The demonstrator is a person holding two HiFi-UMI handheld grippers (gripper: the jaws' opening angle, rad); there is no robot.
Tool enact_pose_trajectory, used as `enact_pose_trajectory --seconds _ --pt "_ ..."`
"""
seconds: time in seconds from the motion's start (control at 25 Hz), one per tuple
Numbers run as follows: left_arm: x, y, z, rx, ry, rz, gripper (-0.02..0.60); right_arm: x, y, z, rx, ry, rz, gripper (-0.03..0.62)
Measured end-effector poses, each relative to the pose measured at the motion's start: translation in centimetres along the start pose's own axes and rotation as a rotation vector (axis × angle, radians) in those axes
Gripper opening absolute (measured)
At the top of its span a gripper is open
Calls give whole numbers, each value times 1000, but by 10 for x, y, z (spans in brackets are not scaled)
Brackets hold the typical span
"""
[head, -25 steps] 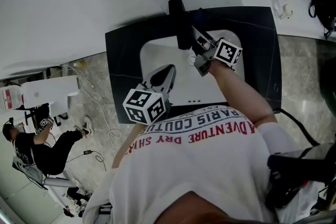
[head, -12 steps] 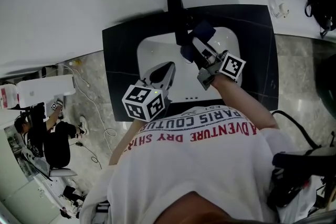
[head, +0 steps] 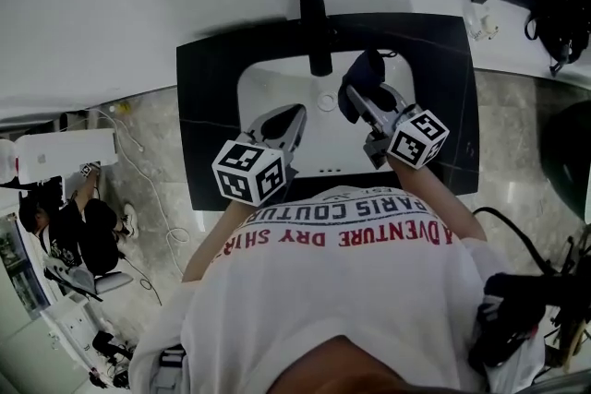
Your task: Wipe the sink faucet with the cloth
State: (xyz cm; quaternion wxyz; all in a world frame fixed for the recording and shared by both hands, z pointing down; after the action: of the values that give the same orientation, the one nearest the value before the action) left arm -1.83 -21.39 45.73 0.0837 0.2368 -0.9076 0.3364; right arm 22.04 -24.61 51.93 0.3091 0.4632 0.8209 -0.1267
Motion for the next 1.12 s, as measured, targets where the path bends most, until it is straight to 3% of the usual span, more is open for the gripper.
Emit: enact_pose_trajectory --seconds 0.2,0.52,0.84,1.12 --pt "3 1 1 -24 17 -16 1 12 -15 -7 108 134 -51 78" --pt "22 14 0 -51 39 -24 0 22 -34 -15 163 235 -160 78" --pt "55 21 -10 -54 72 -39 1 41 -65 -32 182 260 -191 78" --pt "77 31 -18 -46 48 -65 2 56 -103 -44 180 297 -182 78"
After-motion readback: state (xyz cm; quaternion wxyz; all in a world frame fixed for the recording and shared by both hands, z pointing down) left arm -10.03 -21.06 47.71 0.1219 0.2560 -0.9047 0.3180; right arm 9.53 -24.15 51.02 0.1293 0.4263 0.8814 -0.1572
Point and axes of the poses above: the fingertips, and each gripper's own axes: y backward along the fingers, x to its left, z out of its top, the point moved 10 cm from there along y, backward along the fingers, and after that the axes turned 10 degrees about z, right-handed, at the moved point
